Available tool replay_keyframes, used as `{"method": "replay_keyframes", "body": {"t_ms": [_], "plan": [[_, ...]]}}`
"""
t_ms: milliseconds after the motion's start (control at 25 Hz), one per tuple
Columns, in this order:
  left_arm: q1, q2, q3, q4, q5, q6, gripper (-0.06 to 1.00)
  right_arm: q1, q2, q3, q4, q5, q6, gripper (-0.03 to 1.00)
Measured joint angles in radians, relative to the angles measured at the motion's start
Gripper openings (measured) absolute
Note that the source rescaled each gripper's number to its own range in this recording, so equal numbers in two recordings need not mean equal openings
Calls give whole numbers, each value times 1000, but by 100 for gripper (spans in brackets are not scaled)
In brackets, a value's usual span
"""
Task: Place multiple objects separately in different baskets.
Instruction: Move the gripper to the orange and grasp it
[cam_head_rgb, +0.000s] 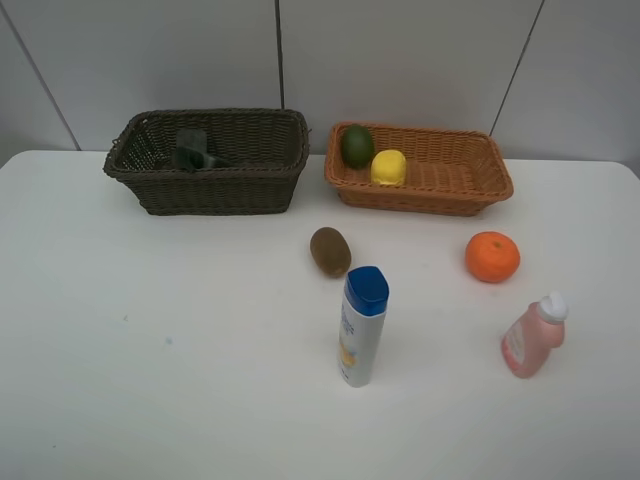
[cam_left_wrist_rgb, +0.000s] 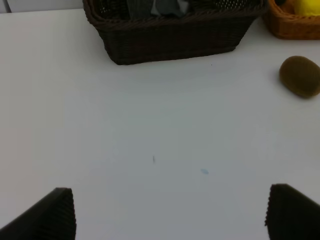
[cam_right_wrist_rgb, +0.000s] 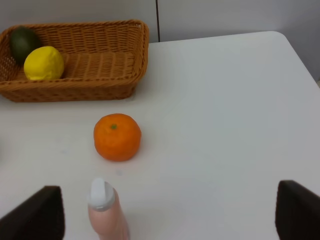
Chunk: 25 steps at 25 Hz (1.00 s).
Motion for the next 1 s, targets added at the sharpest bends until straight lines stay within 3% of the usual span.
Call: {"method": "replay_keyframes", "body": {"t_ms": [440, 680, 1000], "plan": [[0, 0, 0, -1, 0, 0, 100, 0, 93, 0, 0, 0, 0, 100], [0, 0, 0, -1, 2, 0, 100, 0, 516, -44, -61, -32, 23, 100], [0, 0, 0, -1, 3, 0, 100, 0, 1157, -280, -47, -74, 34, 100]]}}
